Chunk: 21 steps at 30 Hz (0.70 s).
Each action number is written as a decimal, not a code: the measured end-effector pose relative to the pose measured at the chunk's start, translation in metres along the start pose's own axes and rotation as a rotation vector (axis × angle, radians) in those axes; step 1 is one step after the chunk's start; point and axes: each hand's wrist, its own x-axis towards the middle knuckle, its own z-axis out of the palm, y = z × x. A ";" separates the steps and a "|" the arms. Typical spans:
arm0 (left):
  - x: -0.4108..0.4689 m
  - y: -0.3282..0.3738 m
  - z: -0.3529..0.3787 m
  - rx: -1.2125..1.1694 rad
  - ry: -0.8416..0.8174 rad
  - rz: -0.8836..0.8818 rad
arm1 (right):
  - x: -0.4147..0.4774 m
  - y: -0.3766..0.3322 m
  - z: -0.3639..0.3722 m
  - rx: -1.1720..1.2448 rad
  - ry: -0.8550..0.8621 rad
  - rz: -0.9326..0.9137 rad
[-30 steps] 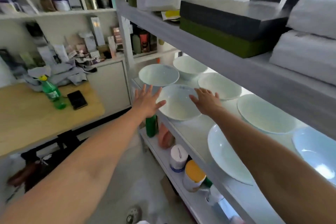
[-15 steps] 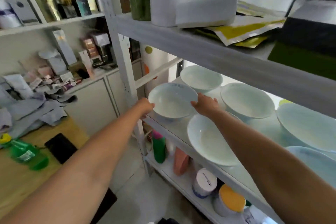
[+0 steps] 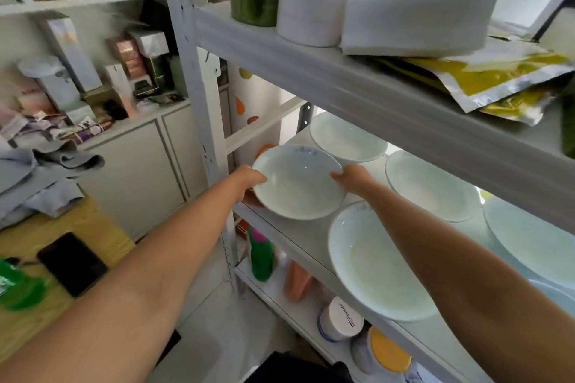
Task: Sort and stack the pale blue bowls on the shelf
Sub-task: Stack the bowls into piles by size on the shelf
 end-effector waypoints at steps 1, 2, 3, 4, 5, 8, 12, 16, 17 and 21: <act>0.001 0.001 -0.001 0.001 -0.012 -0.003 | 0.003 -0.002 -0.002 0.059 0.007 0.016; 0.002 0.001 -0.002 0.003 -0.019 -0.004 | 0.006 -0.004 -0.003 0.146 0.016 0.037; 0.003 0.001 -0.003 0.003 -0.022 -0.006 | 0.009 -0.006 -0.004 0.253 0.024 0.070; 0.005 0.000 -0.003 0.000 -0.023 -0.009 | 0.012 -0.007 -0.004 0.359 0.024 0.106; 0.006 0.000 -0.003 -0.001 -0.018 -0.012 | 0.014 -0.008 -0.004 0.460 0.008 0.150; 0.007 0.003 -0.001 0.001 -0.002 0.002 | 0.018 -0.009 -0.004 0.699 -0.056 0.254; 0.008 0.007 -0.003 0.011 0.007 0.008 | 0.028 -0.005 -0.004 0.920 -0.081 0.367; 0.007 0.014 -0.006 0.018 0.054 0.036 | 0.040 -0.005 0.000 1.048 -0.043 0.457; 0.008 0.016 -0.006 0.024 0.070 0.051 | 0.043 -0.005 0.000 1.057 -0.026 0.467; 0.010 0.023 -0.007 0.031 0.093 0.099 | 0.041 -0.006 0.000 1.176 0.001 0.464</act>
